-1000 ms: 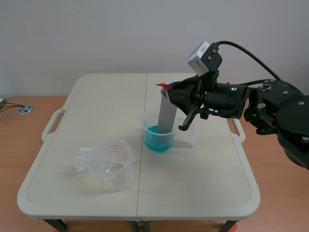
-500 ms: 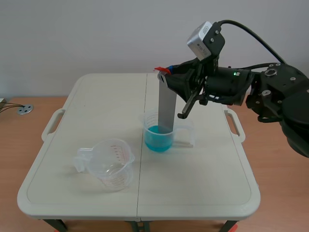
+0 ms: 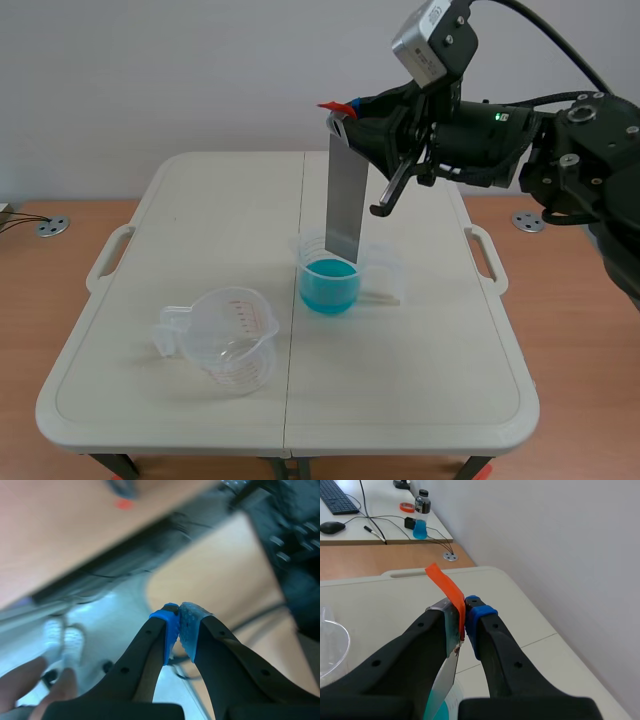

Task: Hold the metal plate by the orange handle, dip it into the blue solution, take it out and point at it, then put the plate back in the beaker on the left.
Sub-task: 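Raise the plate and point at it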

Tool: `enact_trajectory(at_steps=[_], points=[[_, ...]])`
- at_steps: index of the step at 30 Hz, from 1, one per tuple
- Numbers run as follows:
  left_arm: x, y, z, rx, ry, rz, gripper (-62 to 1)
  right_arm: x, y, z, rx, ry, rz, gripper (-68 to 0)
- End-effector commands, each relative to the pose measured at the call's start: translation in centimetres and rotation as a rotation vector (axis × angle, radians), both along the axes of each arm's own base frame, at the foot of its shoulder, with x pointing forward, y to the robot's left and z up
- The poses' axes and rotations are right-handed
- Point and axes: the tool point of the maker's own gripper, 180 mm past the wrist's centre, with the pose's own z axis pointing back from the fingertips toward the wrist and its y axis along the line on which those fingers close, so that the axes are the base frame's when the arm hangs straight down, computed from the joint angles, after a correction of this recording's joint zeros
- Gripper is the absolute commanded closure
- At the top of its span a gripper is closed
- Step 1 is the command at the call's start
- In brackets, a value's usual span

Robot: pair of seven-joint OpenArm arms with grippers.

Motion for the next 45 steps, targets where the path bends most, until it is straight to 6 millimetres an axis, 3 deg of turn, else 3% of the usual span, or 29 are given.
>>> enact_trajectory(at_steps=[1,7,12,22,30,37,45], points=[[1.3,0.1,1.0,-0.011,-0.046,0.02,-1.9,0.3,-0.3,2.7,0.035,-0.056,0.007,-1.3],[5.6,3.2,4.2,0.032,-0.168,0.059,-1.9,0.0,0.1,3.8,0.048,-0.079,0.02,-1.3],[9.4,3.9,6.8,0.017,-0.252,0.032,-1.9,-0.3,0.5,5.0,0.064,-0.092,0.029,-1.3],[16.4,-0.7,11.9,-0.15,-0.387,-0.217,-1.9,-0.9,1.2,6.8,0.088,-0.11,0.045,-1.3],[19.7,-4.6,17.2,-0.314,-0.485,-0.386,-1.9,-1.1,1.4,7.4,0.104,-0.106,0.049,-1.3],[20.5,-6.8,17.3,-0.346,-0.483,-0.46,-1.9,-1.0,1.4,7.4,0.112,-0.091,0.046,-1.3],[21.2,-9.6,15.1,-0.333,-0.513,-0.482,-1.9,-1.0,1.4,7.4,0.111,-0.088,0.044,-1.3]])
